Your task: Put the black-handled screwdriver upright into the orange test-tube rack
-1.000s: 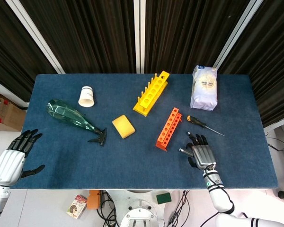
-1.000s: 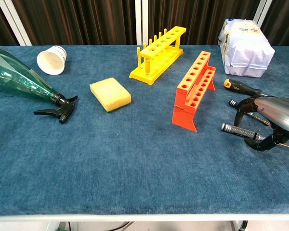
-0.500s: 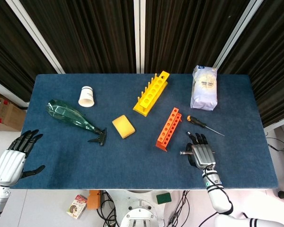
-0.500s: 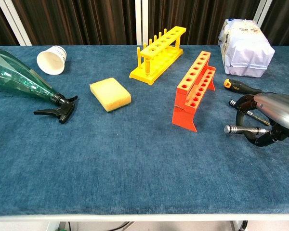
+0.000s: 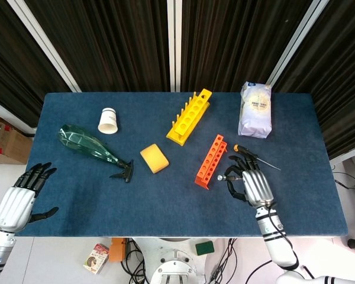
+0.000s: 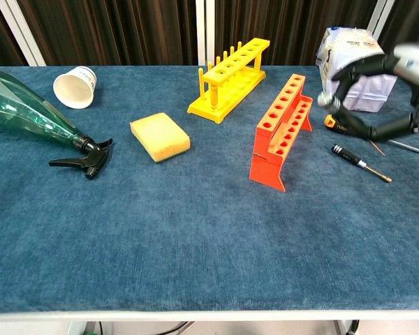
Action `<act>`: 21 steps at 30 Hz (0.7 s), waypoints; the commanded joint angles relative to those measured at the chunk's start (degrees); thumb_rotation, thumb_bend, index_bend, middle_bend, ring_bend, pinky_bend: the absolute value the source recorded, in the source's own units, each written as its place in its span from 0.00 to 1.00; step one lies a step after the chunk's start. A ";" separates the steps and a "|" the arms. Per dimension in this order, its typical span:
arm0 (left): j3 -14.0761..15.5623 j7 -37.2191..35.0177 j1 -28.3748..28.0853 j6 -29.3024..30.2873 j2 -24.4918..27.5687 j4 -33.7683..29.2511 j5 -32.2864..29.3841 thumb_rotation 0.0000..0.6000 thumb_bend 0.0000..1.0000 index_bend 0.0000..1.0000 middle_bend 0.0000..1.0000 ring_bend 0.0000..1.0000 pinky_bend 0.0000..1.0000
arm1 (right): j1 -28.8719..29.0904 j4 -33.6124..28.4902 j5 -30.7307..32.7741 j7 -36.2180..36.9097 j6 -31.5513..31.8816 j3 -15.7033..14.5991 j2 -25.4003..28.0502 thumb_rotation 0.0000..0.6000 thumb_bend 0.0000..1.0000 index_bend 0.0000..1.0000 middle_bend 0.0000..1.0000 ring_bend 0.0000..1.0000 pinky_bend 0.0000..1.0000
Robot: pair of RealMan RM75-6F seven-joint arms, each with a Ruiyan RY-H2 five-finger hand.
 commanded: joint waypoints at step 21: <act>-1.28 -0.42 -1.30 -2.87 -0.93 1.16 -3.02 1.00 0.07 0.14 0.09 0.05 0.18 | 6.85 6.48 -0.35 46.30 -6.62 11.79 -8.53 1.00 0.45 0.72 0.18 0.00 0.00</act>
